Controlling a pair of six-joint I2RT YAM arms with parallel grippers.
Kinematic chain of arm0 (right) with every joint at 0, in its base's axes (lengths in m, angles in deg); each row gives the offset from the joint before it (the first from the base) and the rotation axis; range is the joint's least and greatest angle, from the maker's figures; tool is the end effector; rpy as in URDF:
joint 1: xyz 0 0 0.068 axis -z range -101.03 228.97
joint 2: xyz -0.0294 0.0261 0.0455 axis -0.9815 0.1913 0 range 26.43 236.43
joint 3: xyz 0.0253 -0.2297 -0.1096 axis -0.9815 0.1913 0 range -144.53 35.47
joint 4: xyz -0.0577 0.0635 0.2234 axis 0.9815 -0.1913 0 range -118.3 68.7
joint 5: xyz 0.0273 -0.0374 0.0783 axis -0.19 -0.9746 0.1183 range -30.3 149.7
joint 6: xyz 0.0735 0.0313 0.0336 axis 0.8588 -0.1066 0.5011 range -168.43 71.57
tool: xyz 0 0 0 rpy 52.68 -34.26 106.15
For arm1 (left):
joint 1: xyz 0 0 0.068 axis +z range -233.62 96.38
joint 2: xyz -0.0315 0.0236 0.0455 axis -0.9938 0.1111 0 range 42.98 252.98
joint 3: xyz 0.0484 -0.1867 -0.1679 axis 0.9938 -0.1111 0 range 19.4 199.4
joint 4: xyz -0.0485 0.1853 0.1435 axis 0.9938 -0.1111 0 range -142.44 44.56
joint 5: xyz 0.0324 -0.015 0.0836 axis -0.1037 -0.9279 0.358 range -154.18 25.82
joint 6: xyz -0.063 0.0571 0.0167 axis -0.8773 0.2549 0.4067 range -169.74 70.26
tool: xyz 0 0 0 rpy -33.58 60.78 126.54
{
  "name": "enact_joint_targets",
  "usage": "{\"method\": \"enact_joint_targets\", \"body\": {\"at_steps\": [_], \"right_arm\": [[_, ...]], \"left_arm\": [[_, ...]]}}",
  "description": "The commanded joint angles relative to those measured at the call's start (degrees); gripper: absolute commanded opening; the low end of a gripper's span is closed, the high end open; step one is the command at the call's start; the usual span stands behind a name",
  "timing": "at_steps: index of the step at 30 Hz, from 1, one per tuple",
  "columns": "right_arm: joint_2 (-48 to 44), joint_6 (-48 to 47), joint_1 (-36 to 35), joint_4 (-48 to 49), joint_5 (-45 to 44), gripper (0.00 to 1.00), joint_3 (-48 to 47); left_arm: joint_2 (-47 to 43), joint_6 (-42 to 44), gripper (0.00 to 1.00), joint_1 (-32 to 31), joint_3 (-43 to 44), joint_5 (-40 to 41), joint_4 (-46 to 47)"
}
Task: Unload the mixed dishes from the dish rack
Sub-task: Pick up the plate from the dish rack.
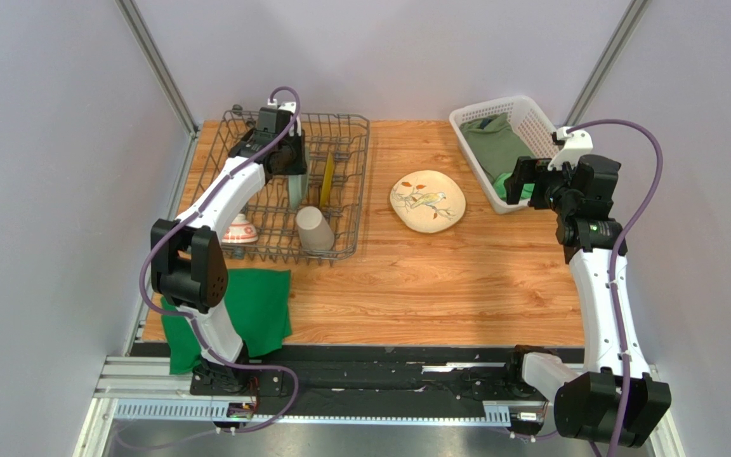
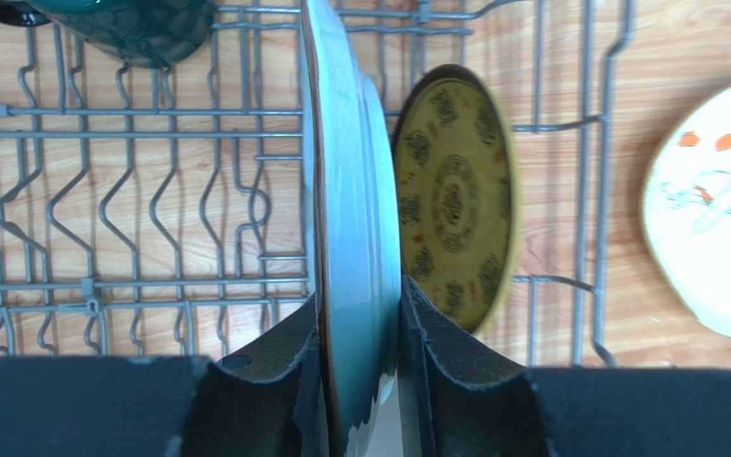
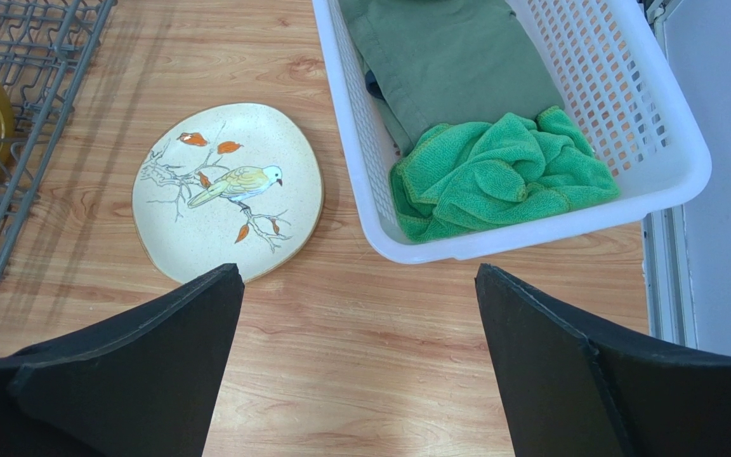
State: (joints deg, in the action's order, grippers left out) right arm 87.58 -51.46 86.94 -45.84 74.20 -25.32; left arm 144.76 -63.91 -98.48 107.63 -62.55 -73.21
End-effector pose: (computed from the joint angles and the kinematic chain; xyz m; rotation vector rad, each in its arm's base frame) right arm 0.2574 -0.0168 0.3255 -0.0756 1.9914 0.1302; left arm 0.3992 -0.1037 0.2617 -0.0010 2.3023 -0.2293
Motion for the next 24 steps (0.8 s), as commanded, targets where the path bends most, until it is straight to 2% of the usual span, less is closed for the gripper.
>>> {"method": "enact_joint_targets", "body": {"at_steps": [1,16,24], "right_arm": [[-0.15,-0.14,0.29,1.51,0.61,0.99,-0.46],[0.11,-0.22,0.29,1.51,0.44,0.99,-0.46],[0.38,-0.23,0.29,1.42,0.44,0.99,-0.55]], "left_arm": [[-7.73,-1.47,0.00,0.70,2.92,-1.10,4.13],[-11.69,-4.55,0.00,3.25,1.86,-8.12,4.57],[-15.03,-2.79,0.00,3.25,4.23,-10.86,4.30]]}}
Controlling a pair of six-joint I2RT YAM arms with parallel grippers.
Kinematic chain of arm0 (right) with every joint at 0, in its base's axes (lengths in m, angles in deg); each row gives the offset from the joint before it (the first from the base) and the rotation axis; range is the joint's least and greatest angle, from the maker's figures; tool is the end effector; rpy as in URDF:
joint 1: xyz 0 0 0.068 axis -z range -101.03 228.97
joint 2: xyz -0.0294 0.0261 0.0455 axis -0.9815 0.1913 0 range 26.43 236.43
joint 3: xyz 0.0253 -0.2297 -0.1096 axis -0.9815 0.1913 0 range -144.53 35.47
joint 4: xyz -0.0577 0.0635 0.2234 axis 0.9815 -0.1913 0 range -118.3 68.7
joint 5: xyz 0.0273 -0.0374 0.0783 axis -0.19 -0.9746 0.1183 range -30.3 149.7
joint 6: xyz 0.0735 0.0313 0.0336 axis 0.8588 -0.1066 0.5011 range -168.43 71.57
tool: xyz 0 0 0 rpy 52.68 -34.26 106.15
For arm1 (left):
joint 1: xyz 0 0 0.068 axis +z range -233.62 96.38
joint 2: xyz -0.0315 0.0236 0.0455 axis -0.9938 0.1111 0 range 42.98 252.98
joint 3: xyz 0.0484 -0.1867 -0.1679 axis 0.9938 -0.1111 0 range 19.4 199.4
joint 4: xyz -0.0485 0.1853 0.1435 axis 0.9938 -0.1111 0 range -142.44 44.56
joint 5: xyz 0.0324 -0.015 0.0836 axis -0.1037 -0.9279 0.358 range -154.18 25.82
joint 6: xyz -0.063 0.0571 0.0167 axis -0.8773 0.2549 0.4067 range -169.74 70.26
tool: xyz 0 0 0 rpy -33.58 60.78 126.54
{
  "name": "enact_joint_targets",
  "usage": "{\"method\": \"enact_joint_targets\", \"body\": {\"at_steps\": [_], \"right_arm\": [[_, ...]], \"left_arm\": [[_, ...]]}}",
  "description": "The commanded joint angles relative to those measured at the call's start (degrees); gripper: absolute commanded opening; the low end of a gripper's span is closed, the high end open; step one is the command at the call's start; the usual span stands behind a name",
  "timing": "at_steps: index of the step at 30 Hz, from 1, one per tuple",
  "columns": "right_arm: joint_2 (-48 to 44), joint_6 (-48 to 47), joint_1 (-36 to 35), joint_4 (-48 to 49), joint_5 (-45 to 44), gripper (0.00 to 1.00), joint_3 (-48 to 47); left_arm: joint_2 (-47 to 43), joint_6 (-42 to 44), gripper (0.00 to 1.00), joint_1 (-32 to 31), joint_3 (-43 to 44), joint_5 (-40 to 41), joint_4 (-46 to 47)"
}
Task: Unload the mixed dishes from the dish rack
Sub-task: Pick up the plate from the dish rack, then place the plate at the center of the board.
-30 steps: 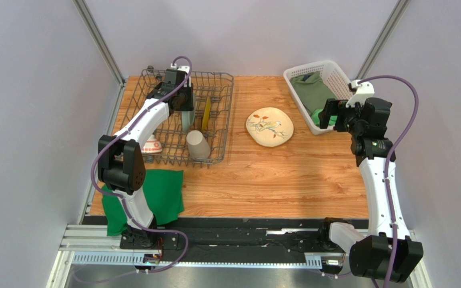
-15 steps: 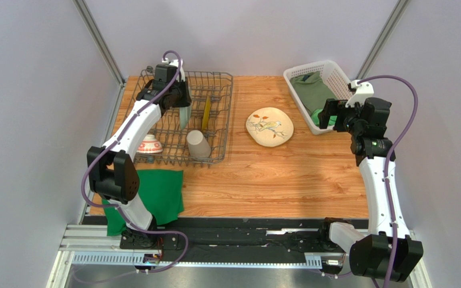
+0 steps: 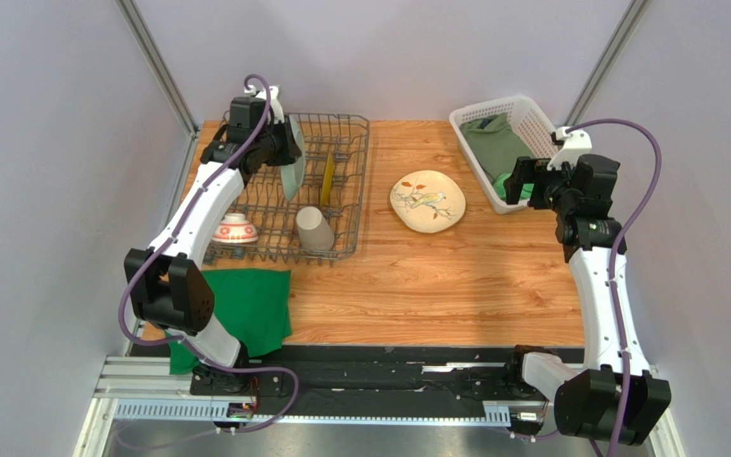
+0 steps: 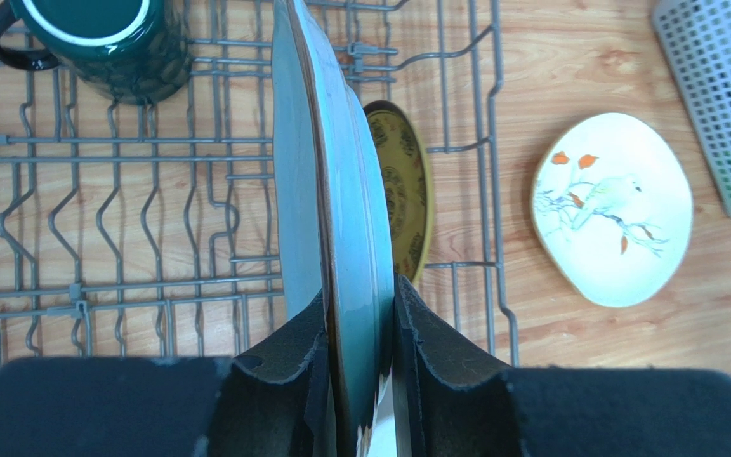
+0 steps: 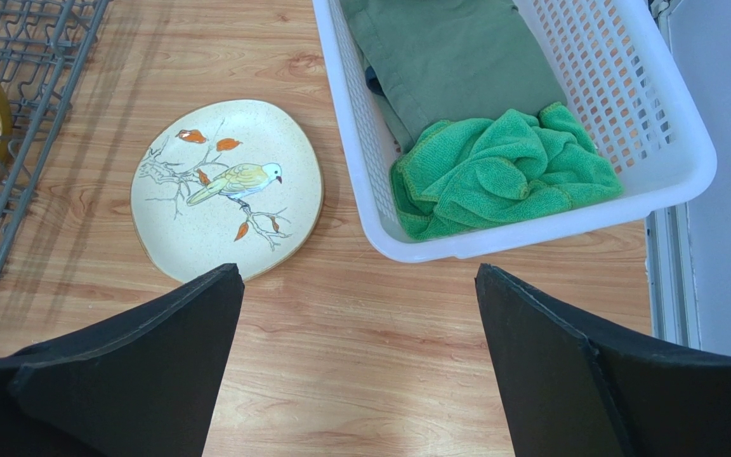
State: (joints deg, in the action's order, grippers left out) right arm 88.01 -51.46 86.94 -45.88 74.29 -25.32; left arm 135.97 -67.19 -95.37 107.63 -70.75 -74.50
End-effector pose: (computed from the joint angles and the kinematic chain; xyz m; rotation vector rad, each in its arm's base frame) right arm 0.2589 -0.0168 0.3237 -0.0754 1.9993 0.1334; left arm 0.3732 -0.0866 0.3173 -0.0418 2.1860 -0.4154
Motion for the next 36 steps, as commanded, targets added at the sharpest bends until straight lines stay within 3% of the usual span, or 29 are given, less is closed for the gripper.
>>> {"method": "enact_joint_targets", "body": {"at_steps": [1,9,24,31,36], "right_arm": [[-0.06,-0.22,0.29,1.55,0.35,0.99,-0.55],[0.20,-0.22,0.29,1.55,0.35,0.99,-0.55],[0.64,-0.31,0.21,1.38,0.00,0.99,-0.64],[0.56,-0.22,0.29,1.20,-0.26,0.99,-0.82],[0.12,-0.31,0.38,1.29,-0.44,0.99,-0.90]], "left_arm": [[-6.50,0.84,0.00,0.23,4.58,-2.75,5.50],[-8.35,8.21,0.00,-3.71,9.24,2.77,4.80],[-6.42,34.75,0.00,-27.00,11.97,24.65,10.16],[-0.71,52.84,0.00,-37.81,5.74,33.11,22.18],[5.79,61.56,0.00,-41.25,1.51,35.57,30.80]]}}
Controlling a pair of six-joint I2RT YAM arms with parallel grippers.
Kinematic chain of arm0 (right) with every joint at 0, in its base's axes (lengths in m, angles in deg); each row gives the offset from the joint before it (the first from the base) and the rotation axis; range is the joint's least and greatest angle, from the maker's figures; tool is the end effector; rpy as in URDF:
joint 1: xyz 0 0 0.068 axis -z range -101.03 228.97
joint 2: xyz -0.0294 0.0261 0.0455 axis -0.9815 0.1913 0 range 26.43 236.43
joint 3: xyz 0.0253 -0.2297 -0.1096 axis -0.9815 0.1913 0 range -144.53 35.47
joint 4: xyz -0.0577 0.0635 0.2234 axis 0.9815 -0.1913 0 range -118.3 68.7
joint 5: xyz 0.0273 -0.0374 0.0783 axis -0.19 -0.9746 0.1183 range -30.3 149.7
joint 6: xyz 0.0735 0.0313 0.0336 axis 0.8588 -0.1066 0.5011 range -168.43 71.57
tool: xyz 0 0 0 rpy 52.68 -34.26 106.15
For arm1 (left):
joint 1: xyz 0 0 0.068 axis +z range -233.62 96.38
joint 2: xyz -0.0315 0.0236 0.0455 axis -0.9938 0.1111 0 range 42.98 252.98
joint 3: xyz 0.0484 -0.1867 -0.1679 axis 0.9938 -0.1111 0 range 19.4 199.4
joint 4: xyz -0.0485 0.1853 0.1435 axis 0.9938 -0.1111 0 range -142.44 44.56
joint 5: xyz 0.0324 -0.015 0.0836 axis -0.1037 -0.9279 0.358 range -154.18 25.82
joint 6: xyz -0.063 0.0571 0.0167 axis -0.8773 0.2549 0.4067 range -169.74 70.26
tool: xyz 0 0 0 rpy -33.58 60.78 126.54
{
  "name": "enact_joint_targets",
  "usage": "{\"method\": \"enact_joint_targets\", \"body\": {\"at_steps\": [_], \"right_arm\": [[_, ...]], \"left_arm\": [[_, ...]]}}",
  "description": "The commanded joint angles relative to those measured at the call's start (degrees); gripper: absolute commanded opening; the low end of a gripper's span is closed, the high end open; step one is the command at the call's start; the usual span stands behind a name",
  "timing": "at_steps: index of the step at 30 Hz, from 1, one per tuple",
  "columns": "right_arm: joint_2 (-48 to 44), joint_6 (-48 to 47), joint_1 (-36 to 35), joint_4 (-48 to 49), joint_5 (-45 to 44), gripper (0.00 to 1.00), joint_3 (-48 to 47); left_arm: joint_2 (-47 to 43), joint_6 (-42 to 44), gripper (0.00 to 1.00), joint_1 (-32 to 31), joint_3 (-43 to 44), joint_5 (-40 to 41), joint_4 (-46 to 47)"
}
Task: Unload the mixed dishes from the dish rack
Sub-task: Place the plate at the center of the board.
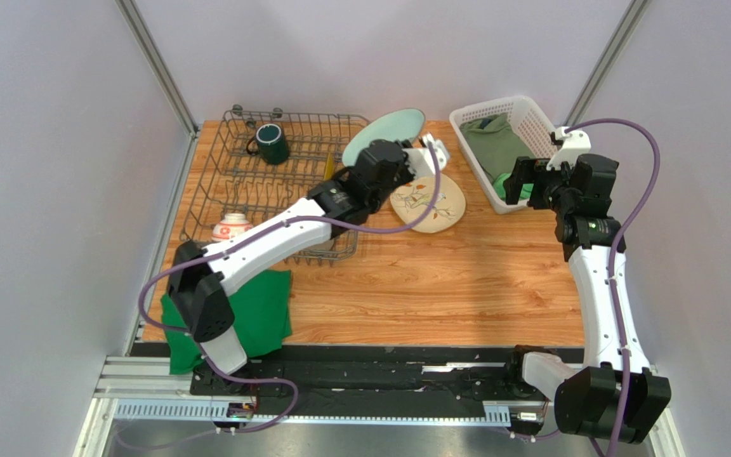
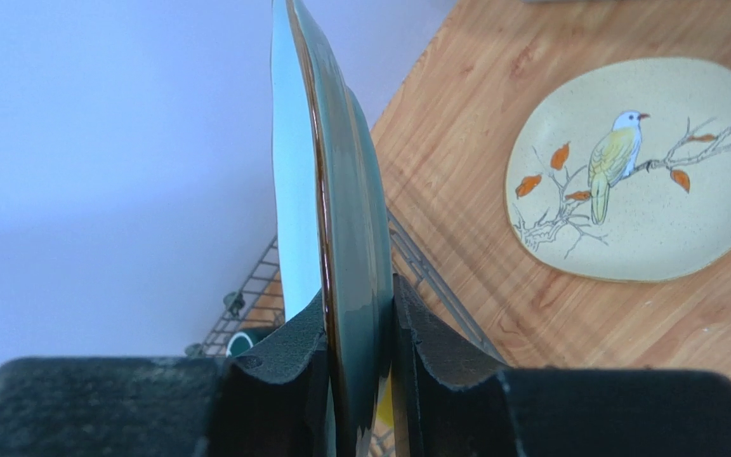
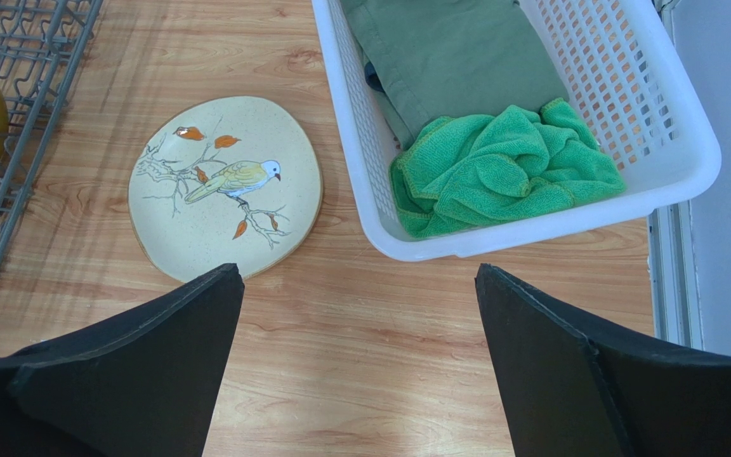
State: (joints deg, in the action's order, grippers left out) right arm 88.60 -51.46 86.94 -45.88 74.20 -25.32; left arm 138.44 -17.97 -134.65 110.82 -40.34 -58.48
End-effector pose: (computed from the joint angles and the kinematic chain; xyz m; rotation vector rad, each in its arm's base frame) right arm 0.2610 -0.0173 0.3212 -0.0730 2.0095 0.1338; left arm 0.2794 -0.2962 0.3606 0.9925 1.5558 0.1542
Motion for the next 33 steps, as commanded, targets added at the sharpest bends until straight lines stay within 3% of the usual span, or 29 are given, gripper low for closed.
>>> {"method": "enact_joint_targets", "body": {"at_steps": [1,19,33], "right_arm": [[-0.65,-0.31,0.30,1.20,-0.35,0.99,-0.90],[-0.38,-0.75,0.38,0.94,-0.79,0.99,-1.17],[0.05,-0.75,0.38,0.85,-0.88,0.99,-1.08]], "left_arm": [[4.29,14.53,0.00,-2.76,-2.03,5.43,17.06],[22.13,30.63,0.00,-7.68,-2.56,7.98,34.74],[29.87,34.06,0.00,-8.12,0.17,7.54,38.44]]}}
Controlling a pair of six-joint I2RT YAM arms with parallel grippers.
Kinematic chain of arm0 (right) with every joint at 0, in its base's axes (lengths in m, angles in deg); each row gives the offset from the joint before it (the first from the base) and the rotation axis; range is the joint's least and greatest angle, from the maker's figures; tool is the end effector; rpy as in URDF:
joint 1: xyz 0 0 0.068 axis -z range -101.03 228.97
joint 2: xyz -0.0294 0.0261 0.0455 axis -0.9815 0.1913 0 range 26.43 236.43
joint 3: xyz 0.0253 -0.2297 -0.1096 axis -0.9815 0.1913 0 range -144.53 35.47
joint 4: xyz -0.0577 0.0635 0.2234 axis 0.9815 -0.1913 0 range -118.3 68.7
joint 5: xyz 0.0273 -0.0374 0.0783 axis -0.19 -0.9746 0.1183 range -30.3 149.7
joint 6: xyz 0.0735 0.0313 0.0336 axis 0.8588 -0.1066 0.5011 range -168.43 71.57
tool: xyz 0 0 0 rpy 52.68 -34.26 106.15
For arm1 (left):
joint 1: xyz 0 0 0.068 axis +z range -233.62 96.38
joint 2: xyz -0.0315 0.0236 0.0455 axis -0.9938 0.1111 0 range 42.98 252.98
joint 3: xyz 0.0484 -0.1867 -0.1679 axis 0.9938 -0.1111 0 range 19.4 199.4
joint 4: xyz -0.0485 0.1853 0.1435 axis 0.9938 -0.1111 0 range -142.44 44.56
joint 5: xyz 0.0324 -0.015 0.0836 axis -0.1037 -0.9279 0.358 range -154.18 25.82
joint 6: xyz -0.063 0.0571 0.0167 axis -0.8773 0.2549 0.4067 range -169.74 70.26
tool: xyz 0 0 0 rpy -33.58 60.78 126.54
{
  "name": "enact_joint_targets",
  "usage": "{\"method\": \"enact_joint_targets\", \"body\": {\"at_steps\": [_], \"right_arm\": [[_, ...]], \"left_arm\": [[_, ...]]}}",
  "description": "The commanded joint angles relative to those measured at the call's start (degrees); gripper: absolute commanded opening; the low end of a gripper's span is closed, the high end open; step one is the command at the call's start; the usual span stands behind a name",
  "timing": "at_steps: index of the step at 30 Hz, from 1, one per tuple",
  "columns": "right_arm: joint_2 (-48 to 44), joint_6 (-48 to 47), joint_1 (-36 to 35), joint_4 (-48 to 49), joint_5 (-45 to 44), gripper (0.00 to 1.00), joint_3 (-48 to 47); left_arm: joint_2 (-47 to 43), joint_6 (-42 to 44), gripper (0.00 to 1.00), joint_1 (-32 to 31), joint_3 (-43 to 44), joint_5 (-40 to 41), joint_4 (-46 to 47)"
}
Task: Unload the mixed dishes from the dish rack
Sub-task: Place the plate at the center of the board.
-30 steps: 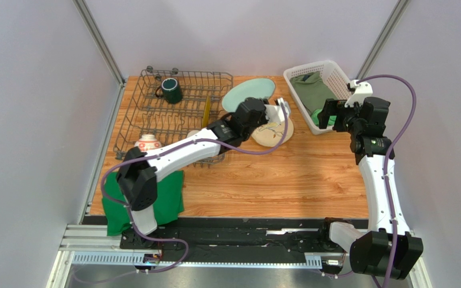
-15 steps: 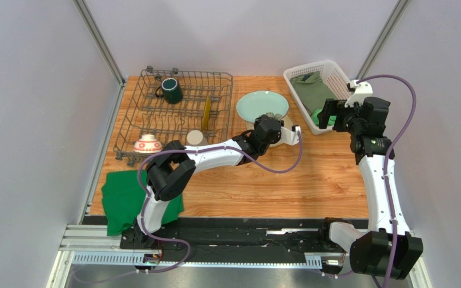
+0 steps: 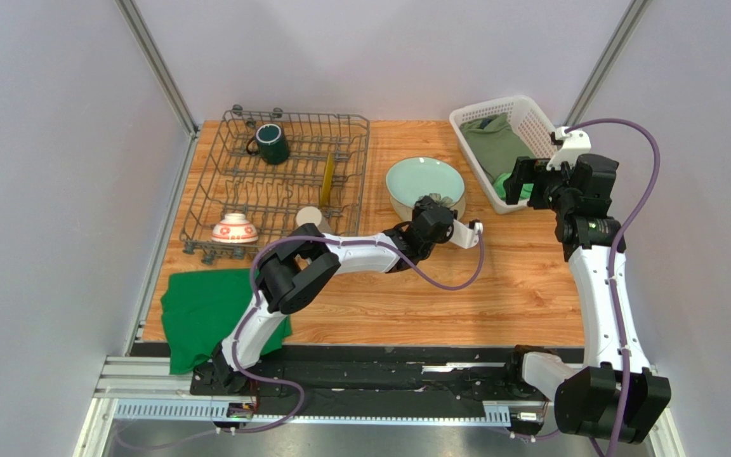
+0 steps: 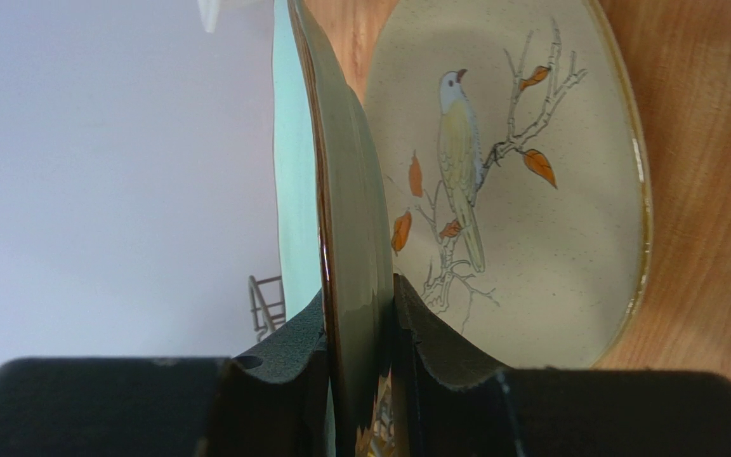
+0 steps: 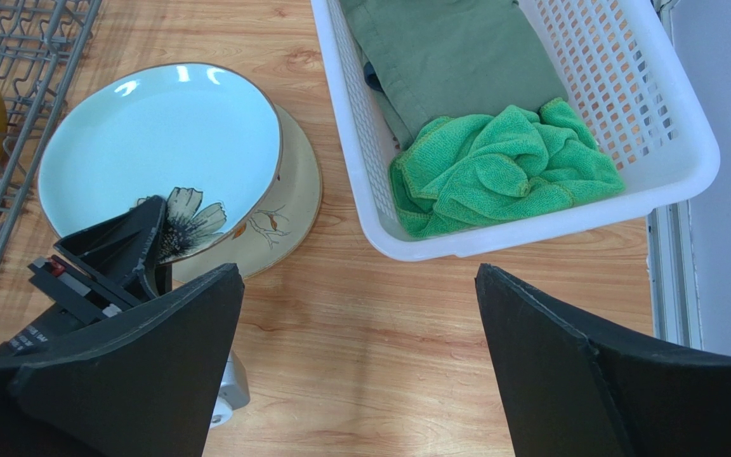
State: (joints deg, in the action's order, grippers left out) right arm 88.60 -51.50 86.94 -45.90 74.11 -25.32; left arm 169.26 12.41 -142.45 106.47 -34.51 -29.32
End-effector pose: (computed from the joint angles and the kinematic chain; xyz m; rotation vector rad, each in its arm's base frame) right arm 0.2610 -0.0174 0.3211 -0.0726 2.0100 0.1319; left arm 0.2935 -0.4119 0.1635 1.5118 1.2434 0.5475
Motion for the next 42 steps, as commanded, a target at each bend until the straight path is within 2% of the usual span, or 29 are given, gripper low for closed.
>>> {"method": "enact_joint_targets", "body": {"at_steps": [1,35,42], "right_arm": [[-0.03,-0.71,0.30,0.96,-0.79,0.99,-1.17],[-0.03,-0.27,1.09,0.87,0.26,0.99,-0.99],[-0.12,-0.18,1.17,0.87,0.35,0.99,-0.99]], "left_arm": [[-0.42,3.59,0.00,-0.32,4.43,1.62,9.28],[2.83,0.61,0.01,-0.76,5.04,-0.93,5.24],[3.27,-0.28,0.08,-0.76,5.04,-1.37,3.66]]}}
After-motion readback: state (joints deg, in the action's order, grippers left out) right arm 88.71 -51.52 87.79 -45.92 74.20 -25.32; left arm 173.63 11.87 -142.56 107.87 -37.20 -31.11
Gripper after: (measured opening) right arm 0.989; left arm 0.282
